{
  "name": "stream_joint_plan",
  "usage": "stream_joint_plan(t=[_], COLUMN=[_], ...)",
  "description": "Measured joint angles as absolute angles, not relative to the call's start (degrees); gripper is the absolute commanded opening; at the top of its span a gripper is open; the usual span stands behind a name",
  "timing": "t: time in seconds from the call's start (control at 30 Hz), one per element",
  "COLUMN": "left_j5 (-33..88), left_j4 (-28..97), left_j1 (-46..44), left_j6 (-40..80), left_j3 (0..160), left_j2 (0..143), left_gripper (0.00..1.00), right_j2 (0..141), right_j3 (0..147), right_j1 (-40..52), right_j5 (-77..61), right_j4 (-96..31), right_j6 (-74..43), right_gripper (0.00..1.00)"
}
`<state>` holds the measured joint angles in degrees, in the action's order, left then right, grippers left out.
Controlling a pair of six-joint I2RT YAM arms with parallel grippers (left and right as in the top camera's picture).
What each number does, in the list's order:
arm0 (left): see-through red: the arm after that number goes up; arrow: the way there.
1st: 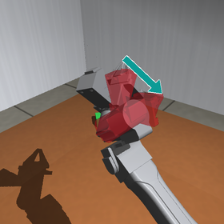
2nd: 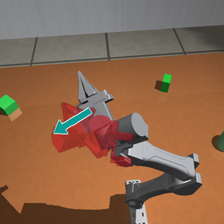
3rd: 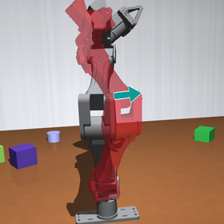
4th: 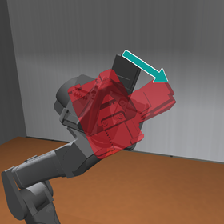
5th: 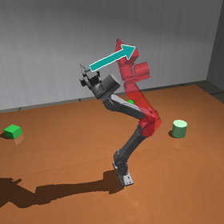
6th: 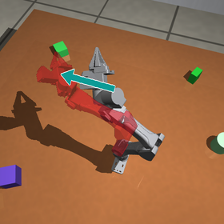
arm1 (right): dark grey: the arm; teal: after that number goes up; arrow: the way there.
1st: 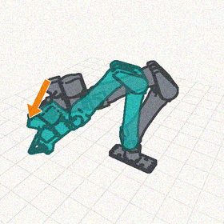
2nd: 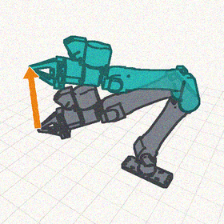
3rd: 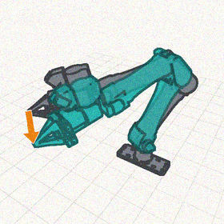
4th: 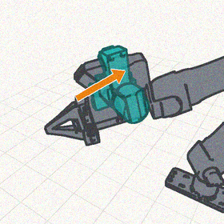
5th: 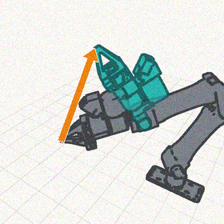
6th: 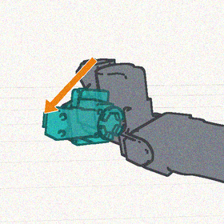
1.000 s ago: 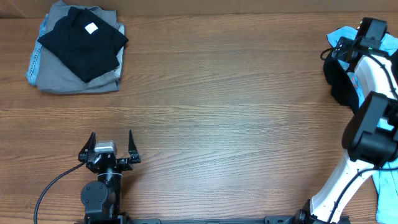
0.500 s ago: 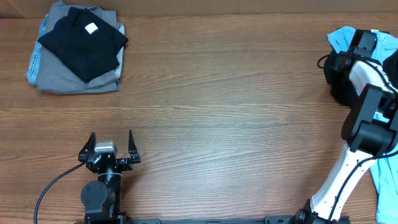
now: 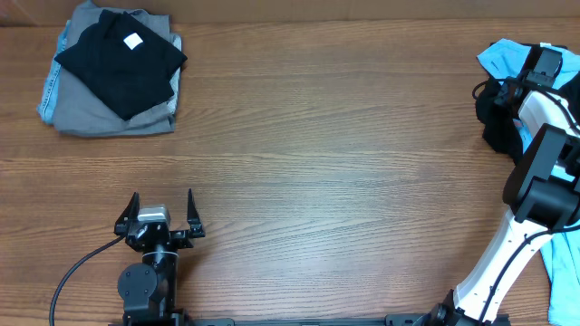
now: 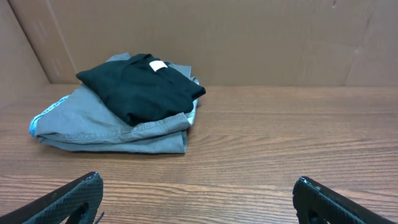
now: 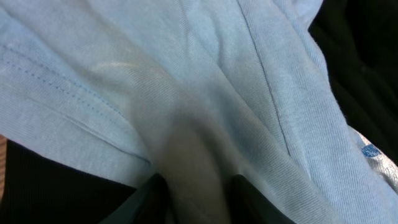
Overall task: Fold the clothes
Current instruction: 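Close the right gripper on the light-blue T-shirt and lift it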
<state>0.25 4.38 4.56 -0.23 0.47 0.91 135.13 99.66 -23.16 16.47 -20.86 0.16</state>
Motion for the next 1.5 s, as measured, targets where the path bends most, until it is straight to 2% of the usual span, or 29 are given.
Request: stream_joint_plan(t=[0.03,0.13,0.33,0.43,0.47,0.53,0.63,0.8,1.03,1.1,1.23,1.33,1.5], left_j5=[0.25,0.25,0.25,0.25,0.25,0.25,0.25,0.25,0.25,0.25,0.25,0.25,0.25], left_j4=[4.4,4.4,4.4,4.4,4.4,4.4,4.4,4.4,4.4,4.38,4.38,4.4,4.38], left_j1=[4.56,4.56,4.56,4.56,4.56,4.56,4.56,4.56,4.56,4.56,4.56,4.56,4.56], left_j6=[-0.23,-0.23,-0.23,-0.23,-0.23,-0.23,-0.23,-0.23,-0.23,-0.23,-0.23,-0.23,-0.23], left_j3=[0.47,0.47,0.47,0.47,0.47,0.47,0.47,0.47,0.47,0.47,0.47,0.47,0.47], left_j2=[0.91,0.91,0.91,0.91,0.91,0.91,0.91,0.91,0.91,0.91,0.91,0.91,0.91], left_gripper=[1.0,1.0,1.0,1.0,1.0,1.0,1.0,1.0,1.0,1.0,1.0,1.0,1.0], right_j2=[135.13,135.2,135.35,135.35,135.35,135.39,135.39,135.5,135.57,135.57,135.59,135.59,135.61], right_j3=[99.77,100.68,104.55,105.49,105.6,105.65,105.67,105.69,105.69,105.69,105.69,105.69,105.69], right_j1=[-23.16,-23.09,-22.79,-22.74,-22.74,-22.74,-22.74,-22.74,-22.87,-22.9,-22.87,-22.9,-23.14], right_j5=[16.4,16.23,15.86,15.86,15.84,15.7,15.35,15.33,15.25,15.29,15.27,15.27,15.2], right_j4=[-21.1,-22.48,-26.0,-26.76,-27.09,-27.94,-28.99,-30.63,-30.87,-30.98,-31.03,-31.07,-31.59], right_j6=[0.08,-0.67,-2.07,-2.74,-2.79,-2.81,-2.83,-2.94,-2.76,-2.92,-2.9,-2.9,-2.92], right_gripper=[0.49,0.5,0.23,0.18,0.23,0.41,0.45,0.45,0.21,0.2,0.24,0.13,0.04])
